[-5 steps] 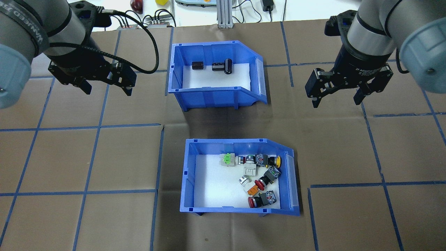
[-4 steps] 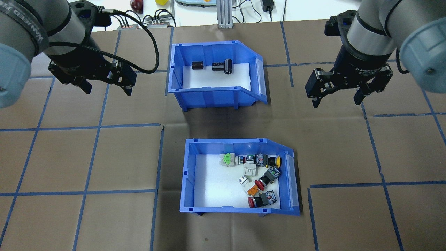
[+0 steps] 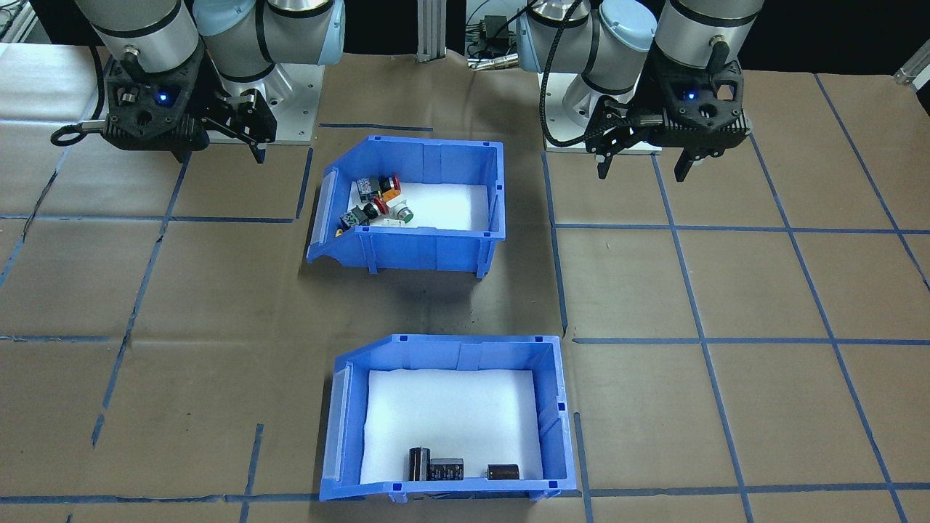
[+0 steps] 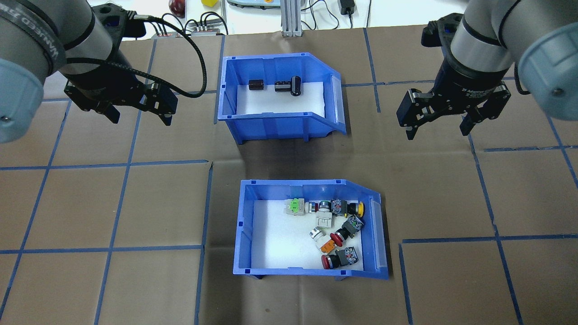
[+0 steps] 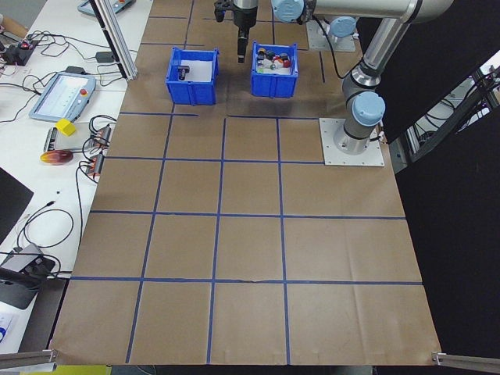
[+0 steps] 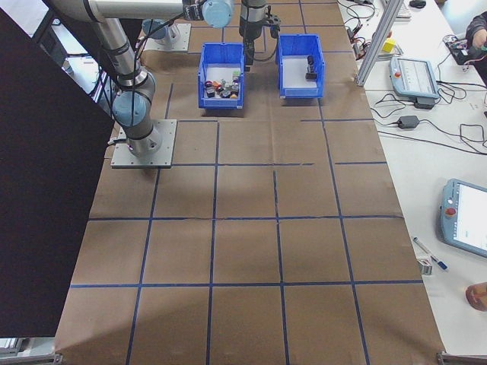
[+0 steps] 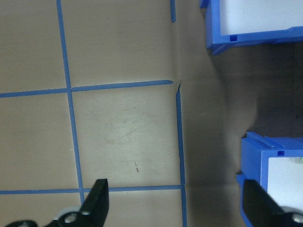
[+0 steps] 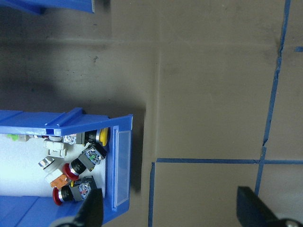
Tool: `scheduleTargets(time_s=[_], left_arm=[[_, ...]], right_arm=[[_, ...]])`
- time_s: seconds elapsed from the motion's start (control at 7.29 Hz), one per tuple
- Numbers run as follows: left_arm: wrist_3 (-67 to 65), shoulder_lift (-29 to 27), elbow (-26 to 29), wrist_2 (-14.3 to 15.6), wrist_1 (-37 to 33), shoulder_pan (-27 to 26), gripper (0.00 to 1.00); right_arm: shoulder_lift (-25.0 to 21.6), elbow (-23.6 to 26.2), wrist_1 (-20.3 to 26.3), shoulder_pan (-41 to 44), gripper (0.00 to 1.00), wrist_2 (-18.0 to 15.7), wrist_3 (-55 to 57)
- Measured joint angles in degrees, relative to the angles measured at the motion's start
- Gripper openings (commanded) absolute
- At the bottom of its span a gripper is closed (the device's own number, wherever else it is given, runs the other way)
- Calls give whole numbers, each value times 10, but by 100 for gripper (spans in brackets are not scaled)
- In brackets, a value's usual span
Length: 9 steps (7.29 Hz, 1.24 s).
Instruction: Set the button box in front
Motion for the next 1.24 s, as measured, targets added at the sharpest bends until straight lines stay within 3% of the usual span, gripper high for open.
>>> scheduleTargets(time_s=[0.41, 0.82, 1.1, 1.24], left_arm=[[-6, -2, -1, -1, 1, 0, 99], [-8, 3, -17, -15, 2, 0, 95], [-53, 11, -36, -56, 9, -1, 96], [-139, 22, -48, -69, 0, -2, 97]], right_arm=[[38, -15, -17, 7, 100, 0, -19], [104, -62, -63, 25, 100, 6, -182], [178, -137, -66, 53, 100, 3, -324], [223, -188, -64, 79, 100, -4, -384]])
